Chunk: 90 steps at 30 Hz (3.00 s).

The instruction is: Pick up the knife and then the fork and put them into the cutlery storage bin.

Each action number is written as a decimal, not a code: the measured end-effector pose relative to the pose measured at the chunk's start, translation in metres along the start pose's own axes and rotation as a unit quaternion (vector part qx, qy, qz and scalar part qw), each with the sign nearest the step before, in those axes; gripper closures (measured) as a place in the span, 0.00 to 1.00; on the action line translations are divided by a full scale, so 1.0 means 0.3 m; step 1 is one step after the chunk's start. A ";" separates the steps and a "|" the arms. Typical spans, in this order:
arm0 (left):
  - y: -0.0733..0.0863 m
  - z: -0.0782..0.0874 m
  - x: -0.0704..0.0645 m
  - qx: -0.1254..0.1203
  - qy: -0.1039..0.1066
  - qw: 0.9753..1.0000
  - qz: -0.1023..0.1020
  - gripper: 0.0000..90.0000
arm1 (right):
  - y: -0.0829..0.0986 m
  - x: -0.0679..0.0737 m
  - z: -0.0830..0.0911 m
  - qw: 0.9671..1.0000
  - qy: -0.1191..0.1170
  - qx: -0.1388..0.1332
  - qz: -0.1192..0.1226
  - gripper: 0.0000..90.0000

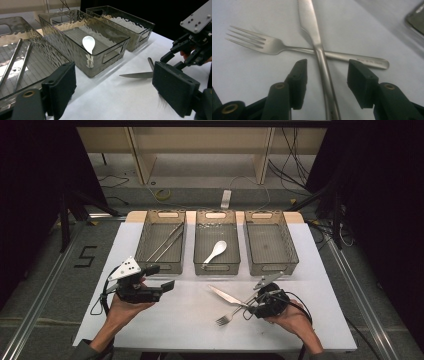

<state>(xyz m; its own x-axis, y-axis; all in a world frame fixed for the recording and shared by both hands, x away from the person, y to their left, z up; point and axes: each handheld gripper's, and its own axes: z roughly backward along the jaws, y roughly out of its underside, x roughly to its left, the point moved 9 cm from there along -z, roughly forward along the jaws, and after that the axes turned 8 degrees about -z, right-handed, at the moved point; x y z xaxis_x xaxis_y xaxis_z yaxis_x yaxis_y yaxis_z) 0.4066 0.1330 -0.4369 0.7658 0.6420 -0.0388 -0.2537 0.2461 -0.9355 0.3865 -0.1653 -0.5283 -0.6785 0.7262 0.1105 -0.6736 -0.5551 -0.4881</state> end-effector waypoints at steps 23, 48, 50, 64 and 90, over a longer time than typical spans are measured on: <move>-0.001 -0.003 -0.005 -0.002 0.003 1.000 -0.003 0.20 | 0.001 0.016 -0.065 0.997 0.020 0.072 0.014 0.78; 0.002 -0.001 -0.003 0.000 0.001 1.000 -0.007 0.20 | -0.023 0.013 -0.017 0.999 0.003 0.051 0.019 0.90; 0.002 -0.001 -0.001 -0.001 0.000 1.000 -0.005 0.20 | -0.029 0.013 0.001 0.999 0.000 0.041 0.020 0.90; 0.000 0.002 0.003 -0.004 0.000 1.000 0.001 0.20 | -0.079 -0.001 0.100 1.000 -0.011 -0.016 0.016 0.90; -0.002 0.005 0.010 -0.010 -0.003 1.000 0.008 0.20 | -0.357 -0.241 0.224 0.992 0.028 -0.109 -0.051 0.90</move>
<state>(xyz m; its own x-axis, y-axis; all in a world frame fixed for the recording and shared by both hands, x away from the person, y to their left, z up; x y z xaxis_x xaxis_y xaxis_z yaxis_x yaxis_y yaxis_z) 0.4081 0.1358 -0.4358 0.7585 0.6497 -0.0510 -0.2538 0.2224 -0.9413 0.4879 -0.1857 -0.4259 -0.5878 0.7995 0.1235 -0.6546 -0.3803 -0.6534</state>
